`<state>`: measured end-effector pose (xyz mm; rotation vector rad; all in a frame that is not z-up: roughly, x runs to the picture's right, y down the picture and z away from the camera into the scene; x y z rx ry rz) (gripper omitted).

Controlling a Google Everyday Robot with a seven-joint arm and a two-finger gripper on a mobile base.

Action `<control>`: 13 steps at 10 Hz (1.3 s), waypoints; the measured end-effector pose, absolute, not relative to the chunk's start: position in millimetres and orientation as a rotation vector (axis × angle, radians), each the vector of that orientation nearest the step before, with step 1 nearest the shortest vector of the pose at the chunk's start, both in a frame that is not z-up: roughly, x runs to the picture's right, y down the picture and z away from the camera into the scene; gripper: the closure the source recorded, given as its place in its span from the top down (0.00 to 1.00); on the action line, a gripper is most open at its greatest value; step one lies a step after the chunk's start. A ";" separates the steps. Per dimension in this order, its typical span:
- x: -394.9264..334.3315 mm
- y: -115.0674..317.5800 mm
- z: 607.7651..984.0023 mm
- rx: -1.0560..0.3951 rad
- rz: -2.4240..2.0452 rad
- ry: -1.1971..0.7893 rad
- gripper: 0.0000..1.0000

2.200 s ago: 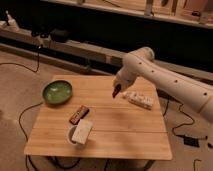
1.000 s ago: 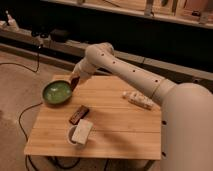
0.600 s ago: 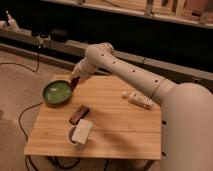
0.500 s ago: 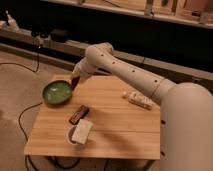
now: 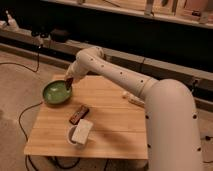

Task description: Place the pepper in the ceramic bowl

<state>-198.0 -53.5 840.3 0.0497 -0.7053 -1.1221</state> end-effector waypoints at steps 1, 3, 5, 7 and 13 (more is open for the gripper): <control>-206.7 -50.6 846.4 0.059 -1.146 -0.698 0.04; -223.4 -49.2 862.3 0.087 -1.185 -0.668 0.22; -234.1 -58.8 879.1 0.122 -1.180 -0.626 0.43; -251.5 -64.8 887.1 0.154 -1.166 -0.616 0.62; -303.7 -50.2 875.8 0.169 -1.019 -0.772 0.80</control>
